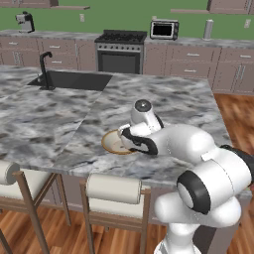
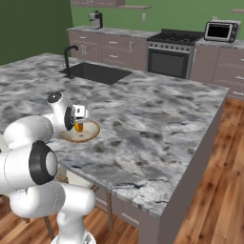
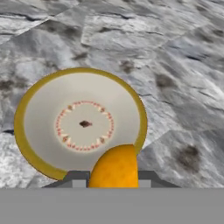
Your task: Retrieve the pear and orange from the fridge and place them into the bowl on the dining table.
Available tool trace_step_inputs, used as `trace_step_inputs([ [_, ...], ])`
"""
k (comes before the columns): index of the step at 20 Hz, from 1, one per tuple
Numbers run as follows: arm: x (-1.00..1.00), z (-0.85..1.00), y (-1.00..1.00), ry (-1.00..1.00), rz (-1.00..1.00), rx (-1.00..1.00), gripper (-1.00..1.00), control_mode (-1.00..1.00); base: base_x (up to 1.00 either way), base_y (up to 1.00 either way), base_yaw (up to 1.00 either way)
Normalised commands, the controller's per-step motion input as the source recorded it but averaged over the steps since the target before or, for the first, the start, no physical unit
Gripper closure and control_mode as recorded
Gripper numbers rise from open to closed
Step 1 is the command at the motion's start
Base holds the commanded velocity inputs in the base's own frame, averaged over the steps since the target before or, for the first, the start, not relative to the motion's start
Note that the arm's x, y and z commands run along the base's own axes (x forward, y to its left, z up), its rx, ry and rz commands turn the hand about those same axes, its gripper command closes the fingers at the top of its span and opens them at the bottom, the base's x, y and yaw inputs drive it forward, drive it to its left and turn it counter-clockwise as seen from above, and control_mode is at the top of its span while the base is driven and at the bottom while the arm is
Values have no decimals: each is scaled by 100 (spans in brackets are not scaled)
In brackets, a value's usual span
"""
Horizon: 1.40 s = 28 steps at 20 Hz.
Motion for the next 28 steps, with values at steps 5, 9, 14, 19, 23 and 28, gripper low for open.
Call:
trace_step_inputs([
  [5,39,-27,13,1,0,0,100,-100,0,0,0],
  [9,45,-23,22,1,0,0,-100,-100,0,0,0],
  [14,42,-25,21,2,0,-1,-100,-100,0,0,0],
  [19,32,-18,3,3,0,0,-100,-100,0,0,0],
  [23,5,6,0,1,0,0,-100,-100,0,0,0],
  [28,-12,71,-4,1,0,0,-100,-100,0,0,0],
])
